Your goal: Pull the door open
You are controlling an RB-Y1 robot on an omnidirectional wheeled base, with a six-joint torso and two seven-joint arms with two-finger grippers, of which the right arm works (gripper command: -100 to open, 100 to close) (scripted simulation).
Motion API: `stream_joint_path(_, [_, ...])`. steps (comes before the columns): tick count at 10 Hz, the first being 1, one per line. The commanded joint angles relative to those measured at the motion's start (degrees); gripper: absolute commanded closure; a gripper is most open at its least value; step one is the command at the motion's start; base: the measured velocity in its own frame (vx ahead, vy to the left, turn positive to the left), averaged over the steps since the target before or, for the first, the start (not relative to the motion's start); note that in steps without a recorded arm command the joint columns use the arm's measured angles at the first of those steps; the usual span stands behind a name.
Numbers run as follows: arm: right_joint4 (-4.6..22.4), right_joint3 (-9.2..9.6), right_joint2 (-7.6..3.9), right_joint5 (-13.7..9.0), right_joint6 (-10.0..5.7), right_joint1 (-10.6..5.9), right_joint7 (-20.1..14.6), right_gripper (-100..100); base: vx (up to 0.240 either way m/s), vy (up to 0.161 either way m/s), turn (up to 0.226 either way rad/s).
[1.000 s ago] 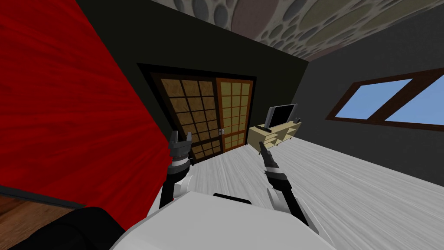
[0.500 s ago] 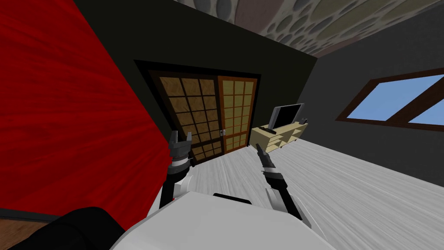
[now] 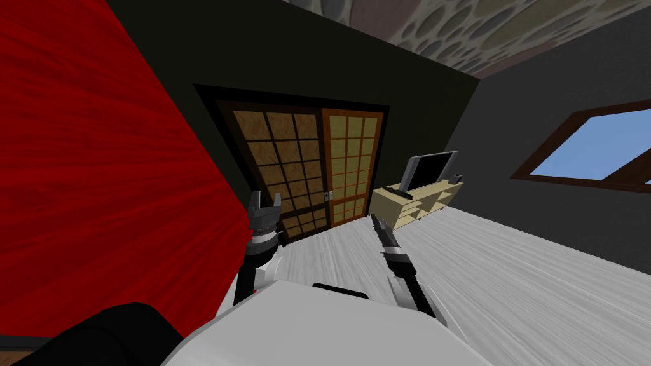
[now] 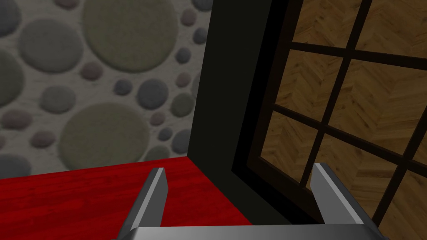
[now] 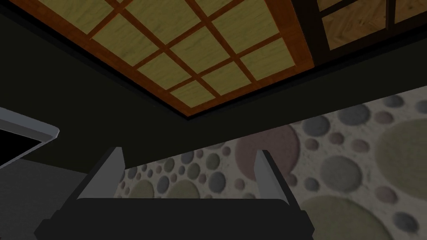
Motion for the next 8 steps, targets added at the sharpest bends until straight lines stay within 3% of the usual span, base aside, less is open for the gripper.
stream_joint_path(1, [2.27,-0.06,-0.32,0.47,-0.65,-0.72,1.82,-100,0.105,0.050,0.044])
stream_joint_path(8, [12.38,-0.02,-0.87,2.74,-3.53,-4.00,9.72,-100,0.104,0.040,0.044])
